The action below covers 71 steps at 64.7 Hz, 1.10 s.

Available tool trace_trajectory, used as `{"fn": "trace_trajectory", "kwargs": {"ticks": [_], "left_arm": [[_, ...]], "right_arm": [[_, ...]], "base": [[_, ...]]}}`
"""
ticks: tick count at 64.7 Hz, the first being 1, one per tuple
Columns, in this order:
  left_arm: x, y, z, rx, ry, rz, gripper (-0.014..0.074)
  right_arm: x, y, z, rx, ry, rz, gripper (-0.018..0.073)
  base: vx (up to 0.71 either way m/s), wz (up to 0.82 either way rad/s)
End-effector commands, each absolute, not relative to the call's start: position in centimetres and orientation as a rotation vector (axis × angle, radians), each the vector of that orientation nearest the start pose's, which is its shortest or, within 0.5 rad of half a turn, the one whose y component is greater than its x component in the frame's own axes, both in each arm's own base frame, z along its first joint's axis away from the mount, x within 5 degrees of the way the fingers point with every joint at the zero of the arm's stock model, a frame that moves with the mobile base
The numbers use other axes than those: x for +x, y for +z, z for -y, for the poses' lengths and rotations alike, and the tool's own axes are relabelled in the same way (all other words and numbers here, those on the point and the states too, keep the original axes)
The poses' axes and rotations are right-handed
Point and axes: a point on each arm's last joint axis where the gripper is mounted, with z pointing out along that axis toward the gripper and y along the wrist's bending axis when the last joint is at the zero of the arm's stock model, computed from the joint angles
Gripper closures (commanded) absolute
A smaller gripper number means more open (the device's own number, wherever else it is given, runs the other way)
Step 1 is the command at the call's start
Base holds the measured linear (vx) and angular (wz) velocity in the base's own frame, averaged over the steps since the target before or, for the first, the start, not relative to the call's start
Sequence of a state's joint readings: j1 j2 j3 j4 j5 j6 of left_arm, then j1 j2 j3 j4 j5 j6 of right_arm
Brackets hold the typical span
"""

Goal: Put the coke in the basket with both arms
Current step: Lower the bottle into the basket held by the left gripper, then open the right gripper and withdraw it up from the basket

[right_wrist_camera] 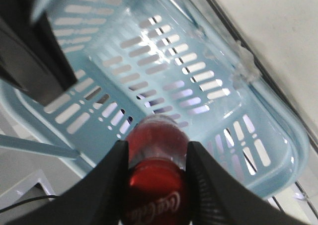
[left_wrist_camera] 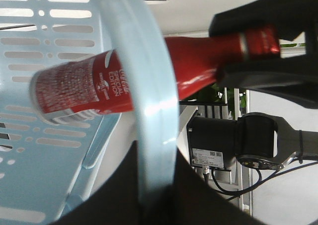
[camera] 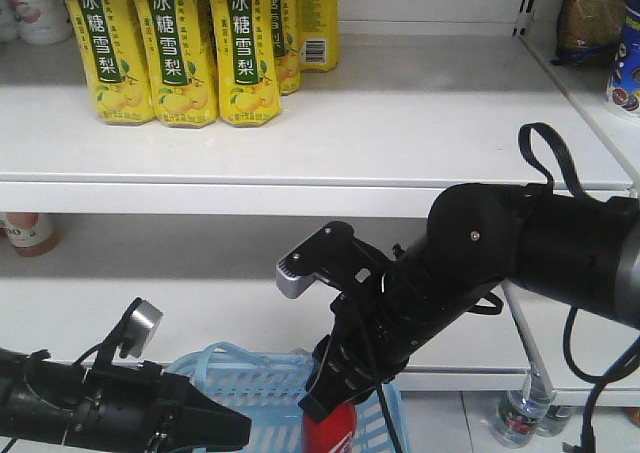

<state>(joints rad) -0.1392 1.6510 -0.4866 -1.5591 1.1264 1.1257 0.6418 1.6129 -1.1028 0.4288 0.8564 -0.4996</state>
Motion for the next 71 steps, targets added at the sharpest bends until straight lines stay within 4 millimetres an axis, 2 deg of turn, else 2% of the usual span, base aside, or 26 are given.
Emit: {"fn": "trace_trajectory", "kwargs": {"ticks": [1,13,25,38,56,71], "left_arm": [[20.5,17.7,11.6,0.067,-1.826,-2.398,0.0603],[20.5,17.7,11.6,0.067,-1.826,-2.398,0.0603],[20.5,17.7,11.6,0.067,-1.826,-2.398,0.0603],[20.5,17.7,11.6,0.067,-1.826,-2.398,0.0603],[20.5,17.7,11.6,0.067,-1.826,-2.398,0.0603],[20.5,17.7,11.6,0.067,-1.826,-2.398,0.0603]], "right_arm": [[23.8,25.7,-21.3,-1.202,0.565,-2.49,0.0561],[23.2,23.7,-21.1,-1.339,0.567,-2.641,0.056],[23.7,21.7,-21.5,-1.355,0.556,-2.716,0.0536],[23.9,20.1,-21.5,-1.398,0.525,-2.775,0.0431],[24.0,19.9,-21.5,-1.397,0.521,-2.776,0.0221],[23.7,20.1,-21.3,-1.385,0.529,-2.821,0.0202]], "base": [[0.0,0.0],[0.0,0.0],[0.0,0.0],[0.0,0.0],[0.0,0.0],[0.0,0.0]]}}
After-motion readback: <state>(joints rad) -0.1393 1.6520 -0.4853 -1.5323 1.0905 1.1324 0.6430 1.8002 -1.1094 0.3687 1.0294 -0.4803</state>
